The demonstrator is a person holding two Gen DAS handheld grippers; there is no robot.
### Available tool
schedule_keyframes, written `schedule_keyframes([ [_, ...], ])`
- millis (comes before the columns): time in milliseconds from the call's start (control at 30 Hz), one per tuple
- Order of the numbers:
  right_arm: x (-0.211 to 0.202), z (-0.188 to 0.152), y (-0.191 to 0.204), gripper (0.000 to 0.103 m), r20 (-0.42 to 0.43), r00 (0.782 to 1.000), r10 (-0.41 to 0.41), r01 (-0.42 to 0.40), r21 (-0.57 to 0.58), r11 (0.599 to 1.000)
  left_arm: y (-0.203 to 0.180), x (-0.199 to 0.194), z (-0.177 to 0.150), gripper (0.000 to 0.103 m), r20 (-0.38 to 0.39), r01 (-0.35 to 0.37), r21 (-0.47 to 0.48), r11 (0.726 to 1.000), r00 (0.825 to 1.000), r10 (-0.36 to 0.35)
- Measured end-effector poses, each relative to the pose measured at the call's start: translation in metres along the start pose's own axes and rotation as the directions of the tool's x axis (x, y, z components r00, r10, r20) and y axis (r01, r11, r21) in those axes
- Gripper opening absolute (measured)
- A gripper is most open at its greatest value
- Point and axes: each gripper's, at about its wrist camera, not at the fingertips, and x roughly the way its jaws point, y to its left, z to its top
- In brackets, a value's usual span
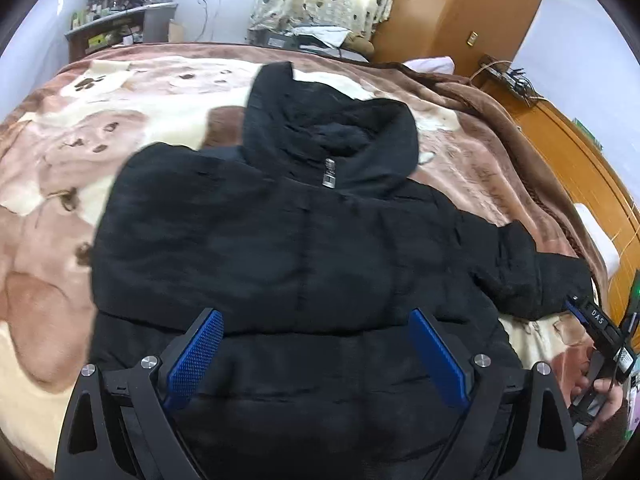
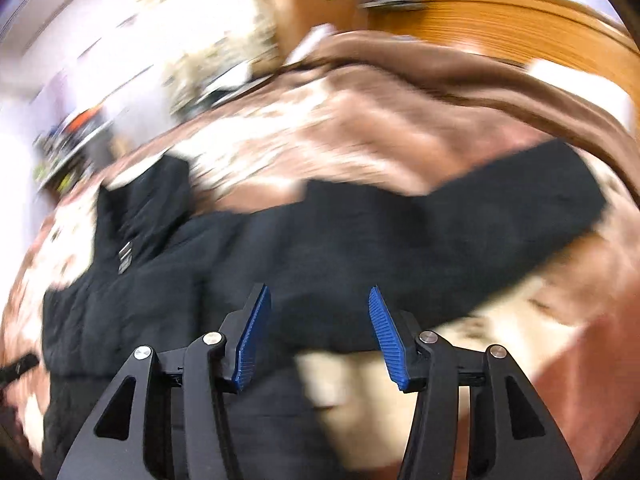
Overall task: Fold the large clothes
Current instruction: 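Move the right tool to the other sleeve and grasp its cuff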
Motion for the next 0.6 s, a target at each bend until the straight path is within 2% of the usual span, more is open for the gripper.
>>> schedule_keyframes([
  [100,-0.008,0.007,-0.056,0.054,0.036,0.990,-0.137,0.132,0.105,0.986,-0.023,0.007,-0.005,0.094,0.006,0.003,0.045,0.999,1.000,-0.003],
  [233,-0.016,0.018,-0.108,0.055,0.061,0.975,-0.214,0.197,0.207,0.958,-0.045,0.025,-0.011,0.094,-0.030,0.043,0.055,0.998,0.999,-0.041],
  [433,-0.011,0.028,-0.137,0.056,0.053,0.974,-0.218,0.199,0.246,0.949,-0.071,0.045,-0.024,0.094,-0.069,0.057,0.092,0.994,0.996,-0.051],
  [533,-0.004,0.033,-0.137,0.063,0.057,0.970,-0.236,0.218,0.225,0.950,-0.080,0.053,-0.027,0.094,-0.086,0.058,0.109,0.992,0.995,-0.049],
  [600,0.000,0.035,-0.141,0.063,0.047,0.971,-0.233,0.214,0.252,0.944,-0.085,0.057,-0.028,0.094,-0.087,0.057,0.127,0.990,0.995,-0.047],
])
